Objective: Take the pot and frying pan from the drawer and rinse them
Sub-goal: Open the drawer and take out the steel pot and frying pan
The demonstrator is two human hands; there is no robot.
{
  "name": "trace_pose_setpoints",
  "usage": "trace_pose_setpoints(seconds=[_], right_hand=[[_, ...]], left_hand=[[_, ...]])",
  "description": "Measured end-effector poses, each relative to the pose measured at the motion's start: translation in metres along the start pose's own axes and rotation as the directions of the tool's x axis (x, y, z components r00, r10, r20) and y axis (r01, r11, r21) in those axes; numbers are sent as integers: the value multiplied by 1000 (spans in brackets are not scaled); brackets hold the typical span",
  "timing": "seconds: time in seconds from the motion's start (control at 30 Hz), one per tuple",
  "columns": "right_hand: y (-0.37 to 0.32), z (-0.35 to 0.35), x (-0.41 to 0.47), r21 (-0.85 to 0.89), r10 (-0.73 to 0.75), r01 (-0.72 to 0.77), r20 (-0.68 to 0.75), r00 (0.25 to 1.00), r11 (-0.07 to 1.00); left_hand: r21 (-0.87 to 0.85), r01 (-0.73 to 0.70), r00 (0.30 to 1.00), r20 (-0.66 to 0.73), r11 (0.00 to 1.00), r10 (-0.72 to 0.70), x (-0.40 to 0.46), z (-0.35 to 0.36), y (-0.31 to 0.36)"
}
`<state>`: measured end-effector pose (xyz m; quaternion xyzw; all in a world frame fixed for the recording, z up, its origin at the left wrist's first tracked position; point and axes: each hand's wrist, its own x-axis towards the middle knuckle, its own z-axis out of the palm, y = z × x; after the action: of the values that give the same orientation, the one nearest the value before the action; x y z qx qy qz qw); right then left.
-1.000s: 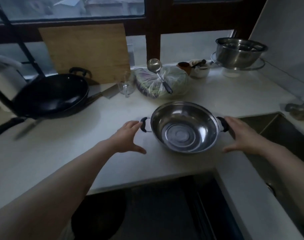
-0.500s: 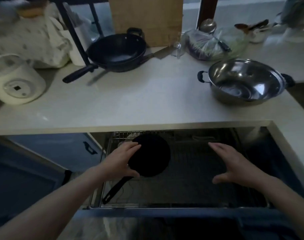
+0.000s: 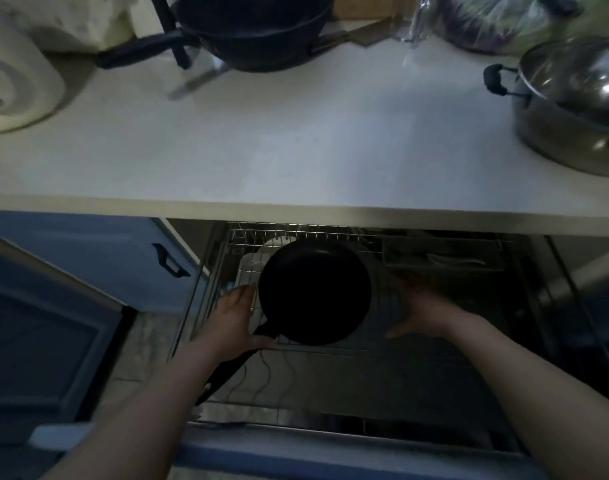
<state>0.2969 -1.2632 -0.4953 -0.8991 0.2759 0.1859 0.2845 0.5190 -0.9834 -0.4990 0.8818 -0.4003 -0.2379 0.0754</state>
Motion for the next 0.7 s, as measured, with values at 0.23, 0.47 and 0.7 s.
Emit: trace_pose_setpoints(seconds=[0.23, 0.47, 0.7], right_hand=[[11, 19, 56, -15, -43, 44, 53, 998, 999], [30, 35, 93, 9, -122, 121, 58, 991, 993], [24, 41, 107, 179, -230, 221, 36, 972, 959]], left_hand=[[-69, 79, 995, 67, 994, -74, 31, 27, -2], [5, 144, 977, 157, 990, -143, 48, 38, -11], [-116, 177, 968, 200, 977, -151, 59, 42, -10]])
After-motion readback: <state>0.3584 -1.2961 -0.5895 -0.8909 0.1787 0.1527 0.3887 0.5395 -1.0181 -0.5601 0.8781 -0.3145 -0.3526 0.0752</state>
